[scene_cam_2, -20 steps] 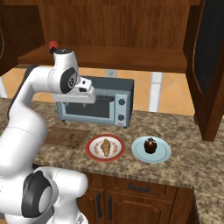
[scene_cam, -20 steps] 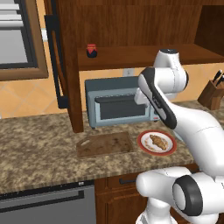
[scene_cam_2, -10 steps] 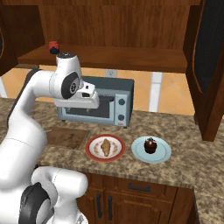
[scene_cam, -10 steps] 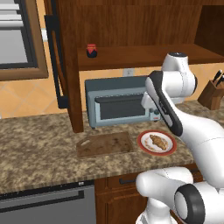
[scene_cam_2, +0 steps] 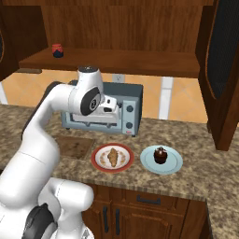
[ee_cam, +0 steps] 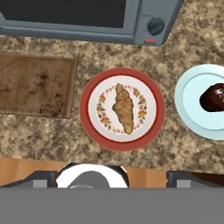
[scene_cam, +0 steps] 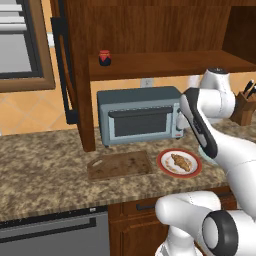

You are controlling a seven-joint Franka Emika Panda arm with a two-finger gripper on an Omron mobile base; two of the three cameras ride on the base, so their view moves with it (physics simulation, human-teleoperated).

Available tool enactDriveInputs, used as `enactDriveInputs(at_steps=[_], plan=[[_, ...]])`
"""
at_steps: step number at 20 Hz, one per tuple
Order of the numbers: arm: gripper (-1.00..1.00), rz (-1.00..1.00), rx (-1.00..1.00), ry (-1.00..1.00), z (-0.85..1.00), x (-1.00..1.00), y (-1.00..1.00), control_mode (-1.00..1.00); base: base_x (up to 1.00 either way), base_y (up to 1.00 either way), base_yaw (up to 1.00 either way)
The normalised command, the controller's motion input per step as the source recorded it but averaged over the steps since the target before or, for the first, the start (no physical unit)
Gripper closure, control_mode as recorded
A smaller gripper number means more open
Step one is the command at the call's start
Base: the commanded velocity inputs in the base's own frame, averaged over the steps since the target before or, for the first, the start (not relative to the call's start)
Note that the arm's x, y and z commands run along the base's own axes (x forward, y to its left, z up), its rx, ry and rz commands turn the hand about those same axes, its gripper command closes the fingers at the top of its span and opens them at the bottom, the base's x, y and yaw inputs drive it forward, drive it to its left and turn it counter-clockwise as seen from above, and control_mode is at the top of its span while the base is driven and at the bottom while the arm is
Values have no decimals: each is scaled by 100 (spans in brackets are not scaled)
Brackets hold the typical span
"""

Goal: From the different types of pastries on the counter, select a croissant and place it on the cutting board. Then retrieve a jar of jam from the cabinet and place it alongside the croissant on the cutting board.

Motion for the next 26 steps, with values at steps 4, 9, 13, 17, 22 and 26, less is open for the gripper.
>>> enactDriveInputs(at_steps=[4, 9, 13, 17, 22, 26], plan=[[-100, 0, 0, 3, -26, 32, -44, -100, 0, 0, 0], [-100, 0, 0, 3, -25, 49, -27, -100, 0, 0, 0], [-100, 0, 0, 5, -18, 42, -6, -100, 0, 0, 0], [-100, 4, 0, 11, -15, 24, 0, -100, 0, 0, 0], [-100, 7, 0, 9, -28, 26, 0, -100, 0, 0, 0], [-100, 4, 0, 3, -37, 17, 0, -100, 0, 0, 0]])
